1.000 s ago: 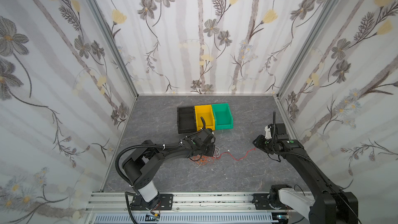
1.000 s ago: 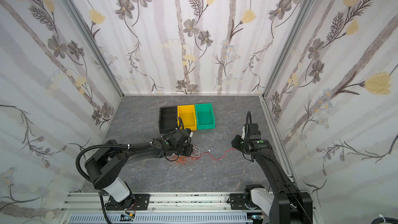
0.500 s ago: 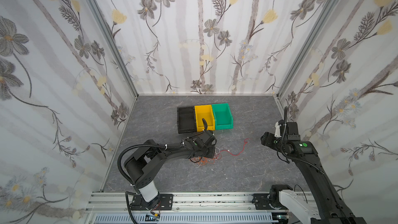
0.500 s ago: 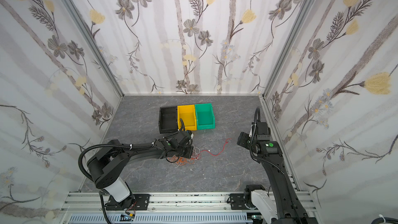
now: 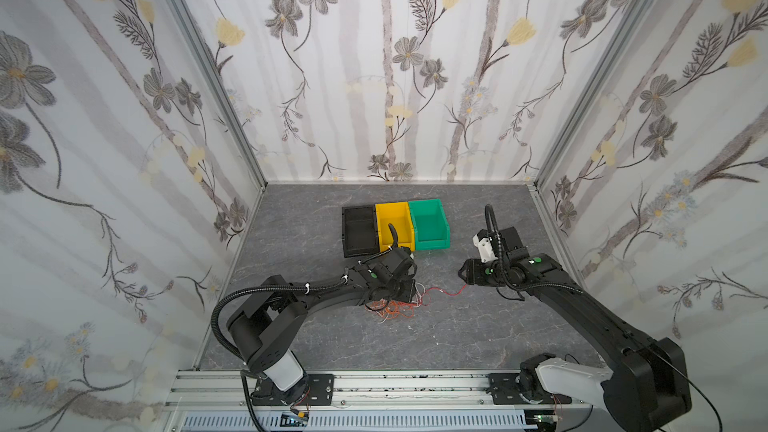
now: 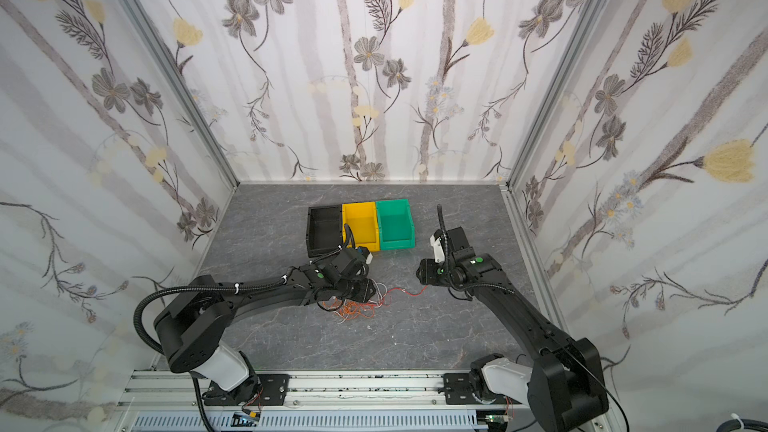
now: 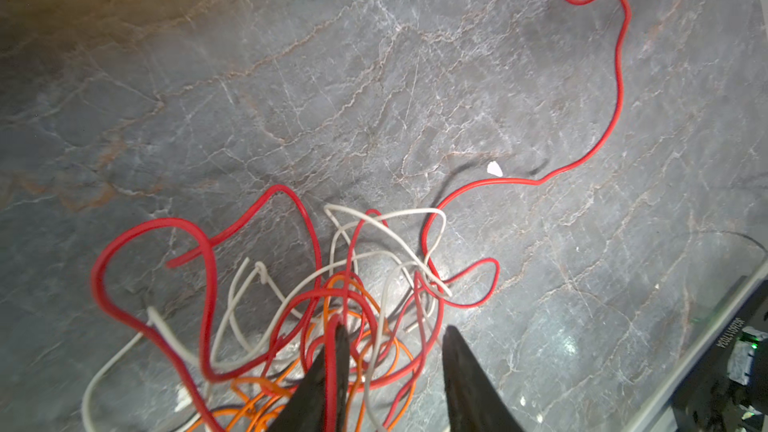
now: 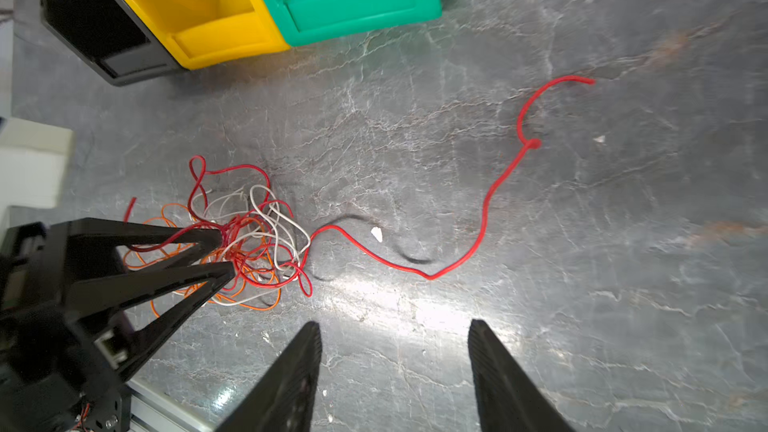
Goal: Untangle the cables
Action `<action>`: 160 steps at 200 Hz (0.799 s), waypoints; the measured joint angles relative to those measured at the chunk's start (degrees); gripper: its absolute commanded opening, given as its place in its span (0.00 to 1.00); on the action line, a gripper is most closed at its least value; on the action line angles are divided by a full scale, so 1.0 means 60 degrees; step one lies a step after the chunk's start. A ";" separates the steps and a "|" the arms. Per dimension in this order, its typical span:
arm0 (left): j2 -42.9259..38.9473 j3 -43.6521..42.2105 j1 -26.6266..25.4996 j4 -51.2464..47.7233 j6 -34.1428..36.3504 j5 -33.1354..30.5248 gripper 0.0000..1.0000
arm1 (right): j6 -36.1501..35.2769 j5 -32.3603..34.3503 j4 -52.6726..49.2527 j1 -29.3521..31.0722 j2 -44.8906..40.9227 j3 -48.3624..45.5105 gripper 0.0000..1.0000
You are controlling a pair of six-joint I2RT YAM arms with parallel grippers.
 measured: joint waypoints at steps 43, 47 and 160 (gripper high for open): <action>-0.0623 -0.0109 0.0124 -0.0135 0.0051 -0.0004 0.50 | -0.0634 -0.0321 0.0382 0.0681 0.1949 0.0860 0.51; -0.0659 -0.0131 0.0146 -0.0135 0.0069 0.0000 0.51 | -0.0739 -0.0346 0.0401 0.0703 0.2098 0.0936 0.51; -0.0612 -0.0612 0.0412 0.0098 0.0018 0.0492 0.53 | -0.1967 -0.0951 0.0525 0.1530 0.4703 0.1395 0.44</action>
